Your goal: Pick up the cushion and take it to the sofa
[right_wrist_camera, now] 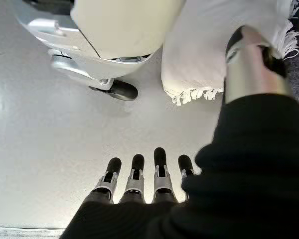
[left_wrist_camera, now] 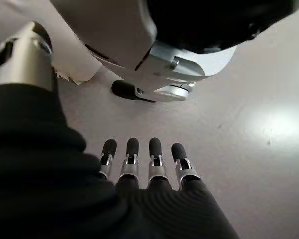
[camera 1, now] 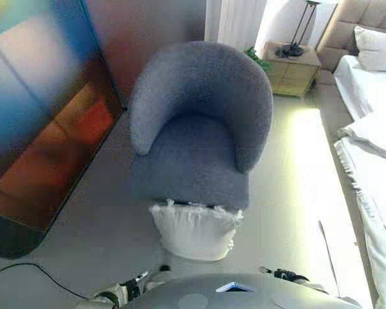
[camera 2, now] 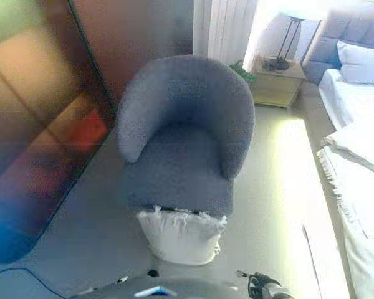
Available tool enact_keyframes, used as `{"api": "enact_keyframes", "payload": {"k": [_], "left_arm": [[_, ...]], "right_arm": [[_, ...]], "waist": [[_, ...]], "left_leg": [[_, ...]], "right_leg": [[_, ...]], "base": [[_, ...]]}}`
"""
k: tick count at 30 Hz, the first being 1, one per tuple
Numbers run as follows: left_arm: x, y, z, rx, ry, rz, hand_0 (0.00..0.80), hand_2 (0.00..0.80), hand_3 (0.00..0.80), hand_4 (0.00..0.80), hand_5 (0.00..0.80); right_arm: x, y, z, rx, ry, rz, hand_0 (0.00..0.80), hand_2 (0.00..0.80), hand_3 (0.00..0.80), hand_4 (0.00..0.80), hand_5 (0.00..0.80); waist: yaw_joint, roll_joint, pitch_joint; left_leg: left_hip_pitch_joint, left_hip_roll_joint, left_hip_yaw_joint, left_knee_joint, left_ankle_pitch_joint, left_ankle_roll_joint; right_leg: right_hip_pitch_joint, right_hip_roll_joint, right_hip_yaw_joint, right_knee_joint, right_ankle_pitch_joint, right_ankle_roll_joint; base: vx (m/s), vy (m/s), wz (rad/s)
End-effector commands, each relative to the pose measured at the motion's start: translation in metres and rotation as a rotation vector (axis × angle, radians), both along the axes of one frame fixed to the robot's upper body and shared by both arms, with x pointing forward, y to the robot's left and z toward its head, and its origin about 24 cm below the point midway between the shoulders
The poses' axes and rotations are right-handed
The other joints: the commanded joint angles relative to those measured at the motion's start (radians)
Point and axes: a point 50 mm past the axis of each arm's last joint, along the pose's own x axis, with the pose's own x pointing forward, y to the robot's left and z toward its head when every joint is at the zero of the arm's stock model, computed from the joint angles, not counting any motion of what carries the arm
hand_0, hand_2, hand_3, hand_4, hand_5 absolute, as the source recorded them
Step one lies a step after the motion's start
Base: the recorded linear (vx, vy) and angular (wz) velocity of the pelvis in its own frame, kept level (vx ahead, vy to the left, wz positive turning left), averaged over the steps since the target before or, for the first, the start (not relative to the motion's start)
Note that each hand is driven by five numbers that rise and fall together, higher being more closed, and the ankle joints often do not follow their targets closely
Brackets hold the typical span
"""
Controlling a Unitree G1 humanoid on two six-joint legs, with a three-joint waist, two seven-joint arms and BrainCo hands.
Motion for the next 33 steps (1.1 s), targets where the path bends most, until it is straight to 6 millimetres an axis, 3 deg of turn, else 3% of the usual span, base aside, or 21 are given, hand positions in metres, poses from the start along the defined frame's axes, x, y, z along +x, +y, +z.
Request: {"api": "enact_keyframes", "payload": {"k": [1, 9, 24, 28, 33], "left_arm": [[0.006, -0.004, -0.001, 0.009, 0.011, -0.004, 0.000, 0.000, 0.000, 0.000, 0.000], [0.008, -0.006, -0.001, 0.015, -0.002, 0.003, 0.000, 0.000, 0.000, 0.000, 0.000], [0.020, 0.000, 0.000, 0.055, -0.093, -0.033, 0.000, 0.000, 0.000, 0.000, 0.000], [0.045, 0.002, 0.004, 0.096, -0.212, -0.060, 0.000, 0.000, 0.000, 0.000, 0.000], [0.114, -0.001, 0.022, 0.185, -0.439, -0.081, 0.000, 0.000, 0.000, 0.000, 0.000]], "right_arm": [[0.014, 0.007, 0.000, 0.001, -0.030, -0.015, 0.000, 0.000, 0.000, 0.000, 0.000], [0.016, 0.005, 0.000, -0.022, -0.053, -0.007, 0.000, 0.000, 0.000, 0.000, 0.000], [0.038, 0.002, 0.006, -0.046, -0.164, 0.049, 0.000, 0.000, 0.000, 0.000, 0.000], [0.053, 0.002, 0.010, -0.057, -0.212, 0.060, 0.000, 0.000, 0.000, 0.000, 0.000], [0.114, 0.003, 0.032, -0.101, -0.418, 0.059, 0.000, 0.000, 0.000, 0.000, 0.000]], "waist": [[0.001, 0.001, 0.004], [0.003, 0.000, 0.008], [0.017, 0.003, 0.022], [0.023, 0.008, 0.045], [0.028, 0.027, 0.160]], "left_leg": [[0.037, -0.044, 0.032, 0.005, -0.100, 0.057], [0.042, -0.046, 0.028, 0.005, -0.101, 0.059], [0.032, -0.047, 0.018, 0.005, -0.095, 0.057], [0.008, -0.046, 0.014, 0.005, -0.082, 0.055], [-0.178, -0.049, -0.015, 0.107, -0.064, 0.054]], "right_leg": [[-0.057, -0.029, 0.020, -0.005, 0.054, 0.036], [-0.053, -0.028, 0.022, -0.002, 0.052, 0.036], [-0.061, -0.034, 0.008, -0.005, 0.058, 0.038], [-0.089, -0.037, 0.007, 0.010, 0.054, 0.035], [-0.268, -0.054, 0.016, 0.107, 0.050, 0.017]], "base": [[0.000, 0.000, 0.00], [0.005, 0.000, 0.00], [0.054, 0.002, 0.01], [0.018, 0.020, 0.05], [-0.266, 0.052, 0.08]]}}
